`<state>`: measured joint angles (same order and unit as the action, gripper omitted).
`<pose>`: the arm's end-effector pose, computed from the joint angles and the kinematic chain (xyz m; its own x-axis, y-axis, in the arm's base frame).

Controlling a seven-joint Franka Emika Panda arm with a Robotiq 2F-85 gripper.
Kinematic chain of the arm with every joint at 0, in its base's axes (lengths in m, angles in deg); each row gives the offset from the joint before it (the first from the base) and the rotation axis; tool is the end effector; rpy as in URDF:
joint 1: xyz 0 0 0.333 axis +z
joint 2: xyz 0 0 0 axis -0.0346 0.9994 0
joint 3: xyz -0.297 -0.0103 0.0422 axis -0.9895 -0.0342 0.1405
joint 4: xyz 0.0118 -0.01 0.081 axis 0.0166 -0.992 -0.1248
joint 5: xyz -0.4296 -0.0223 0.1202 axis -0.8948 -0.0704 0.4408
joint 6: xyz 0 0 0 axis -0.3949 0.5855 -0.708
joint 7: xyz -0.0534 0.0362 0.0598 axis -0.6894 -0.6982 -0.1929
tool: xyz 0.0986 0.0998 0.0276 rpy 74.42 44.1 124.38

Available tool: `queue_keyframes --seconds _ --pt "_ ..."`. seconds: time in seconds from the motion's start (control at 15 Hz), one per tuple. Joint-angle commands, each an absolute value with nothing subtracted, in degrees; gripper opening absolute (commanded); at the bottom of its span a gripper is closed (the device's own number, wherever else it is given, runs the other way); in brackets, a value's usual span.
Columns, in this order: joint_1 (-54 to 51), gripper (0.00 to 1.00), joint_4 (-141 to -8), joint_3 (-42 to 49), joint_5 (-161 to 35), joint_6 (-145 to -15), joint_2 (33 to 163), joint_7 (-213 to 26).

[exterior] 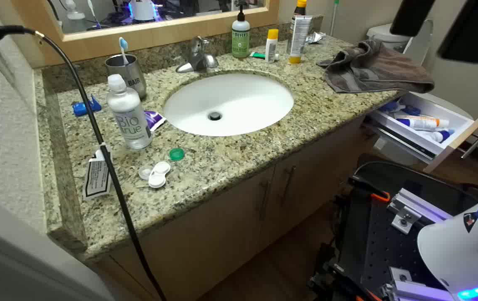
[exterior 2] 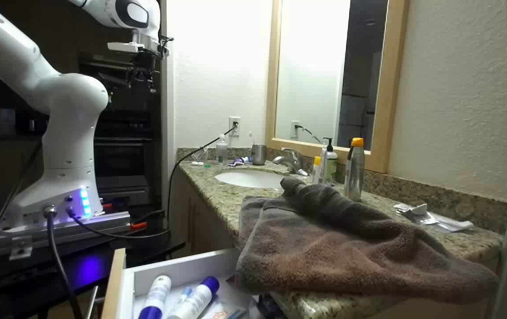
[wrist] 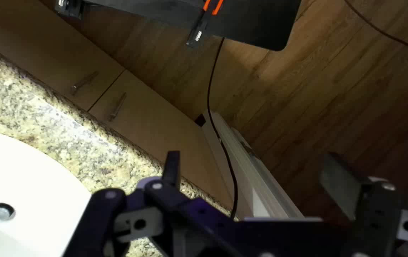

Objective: Use the towel to wipe the table

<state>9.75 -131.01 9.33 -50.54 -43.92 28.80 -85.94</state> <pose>0.3338 0.1030 0.4759 0.9663 0.2533 0.0452 0.2571 -0.9571 -0.1335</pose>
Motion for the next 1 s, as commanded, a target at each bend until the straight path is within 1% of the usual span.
queue_keyframes --seconds 0.0,0.13,0.2,0.53,0.8,0.87,0.93 --pt "8.6 1.0 -130.8 10.1 -49.9 -43.6 28.8 -85.2" --pt "7.4 1.0 -130.8 8.8 -49.8 -44.3 29.3 -85.6" --pt "5.0 1.0 -131.3 6.9 -49.8 -46.0 29.2 -87.0" --pt "-7.5 1.0 -132.1 -5.8 -56.5 -46.5 30.0 -84.8" --pt "-17.0 1.0 -129.9 -17.1 -60.7 -48.0 34.2 -83.0" --pt "-14.8 1.0 -130.9 -12.8 -59.1 -46.8 31.4 -83.8" --pt "-16.8 1.0 -130.7 -15.1 -59.4 -47.1 32.2 -82.9"
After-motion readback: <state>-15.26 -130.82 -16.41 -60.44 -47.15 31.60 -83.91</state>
